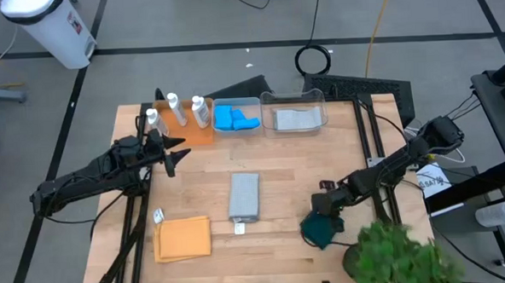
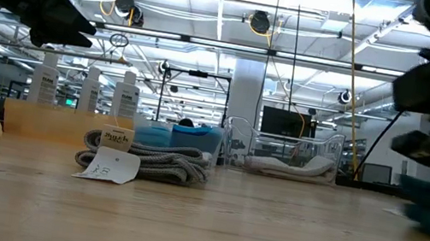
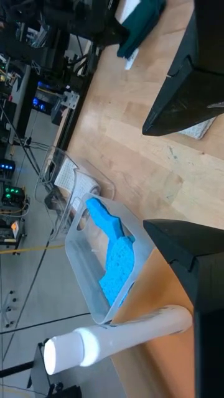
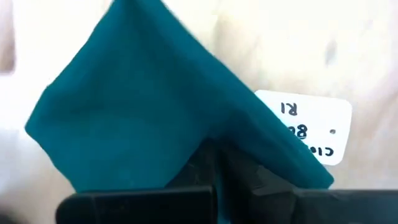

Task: Pick & Place Kitchen Items
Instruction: Put the green towel into the right transparent bin

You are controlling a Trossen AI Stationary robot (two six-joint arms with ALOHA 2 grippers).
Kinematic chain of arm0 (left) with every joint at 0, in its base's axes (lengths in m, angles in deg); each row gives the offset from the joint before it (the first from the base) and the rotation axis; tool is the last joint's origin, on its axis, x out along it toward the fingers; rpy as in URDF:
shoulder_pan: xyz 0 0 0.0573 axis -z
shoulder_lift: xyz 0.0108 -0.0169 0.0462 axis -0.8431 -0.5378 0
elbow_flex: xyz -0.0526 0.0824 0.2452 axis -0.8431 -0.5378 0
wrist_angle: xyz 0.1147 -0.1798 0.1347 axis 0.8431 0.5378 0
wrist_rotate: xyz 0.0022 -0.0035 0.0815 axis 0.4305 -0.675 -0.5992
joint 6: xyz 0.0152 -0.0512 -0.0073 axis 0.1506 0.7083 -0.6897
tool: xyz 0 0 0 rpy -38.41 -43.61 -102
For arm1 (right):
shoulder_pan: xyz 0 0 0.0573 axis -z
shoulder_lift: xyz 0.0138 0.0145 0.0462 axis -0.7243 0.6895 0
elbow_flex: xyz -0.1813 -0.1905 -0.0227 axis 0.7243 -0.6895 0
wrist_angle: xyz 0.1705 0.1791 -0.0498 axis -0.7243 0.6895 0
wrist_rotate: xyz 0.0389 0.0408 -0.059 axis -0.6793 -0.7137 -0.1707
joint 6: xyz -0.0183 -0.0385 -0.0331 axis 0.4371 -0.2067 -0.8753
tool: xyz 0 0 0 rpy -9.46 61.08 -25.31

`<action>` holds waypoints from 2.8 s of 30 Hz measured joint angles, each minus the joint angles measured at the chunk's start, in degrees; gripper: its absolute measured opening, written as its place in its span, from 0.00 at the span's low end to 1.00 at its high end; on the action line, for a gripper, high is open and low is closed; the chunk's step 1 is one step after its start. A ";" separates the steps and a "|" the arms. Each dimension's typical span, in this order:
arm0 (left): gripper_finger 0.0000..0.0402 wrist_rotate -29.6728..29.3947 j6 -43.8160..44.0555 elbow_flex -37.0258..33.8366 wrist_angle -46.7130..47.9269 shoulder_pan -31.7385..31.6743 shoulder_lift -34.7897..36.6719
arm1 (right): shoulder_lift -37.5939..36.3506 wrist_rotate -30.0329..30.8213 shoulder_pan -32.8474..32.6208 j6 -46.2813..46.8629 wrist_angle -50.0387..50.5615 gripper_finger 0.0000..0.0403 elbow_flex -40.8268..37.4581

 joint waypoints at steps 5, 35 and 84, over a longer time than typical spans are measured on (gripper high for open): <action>0.59 0.00 0.02 0.00 0.02 -0.01 0.00 | 0.23 6.63 3.49 -6.69 -5.95 0.00 -0.19; 0.59 0.07 0.89 0.00 0.55 -0.01 0.01 | 0.28 -9.18 7.80 1.98 -14.24 0.00 -0.15; 0.59 0.00 0.46 0.00 0.44 0.00 0.00 | 15.68 10.41 20.92 -19.14 -43.15 0.00 -0.10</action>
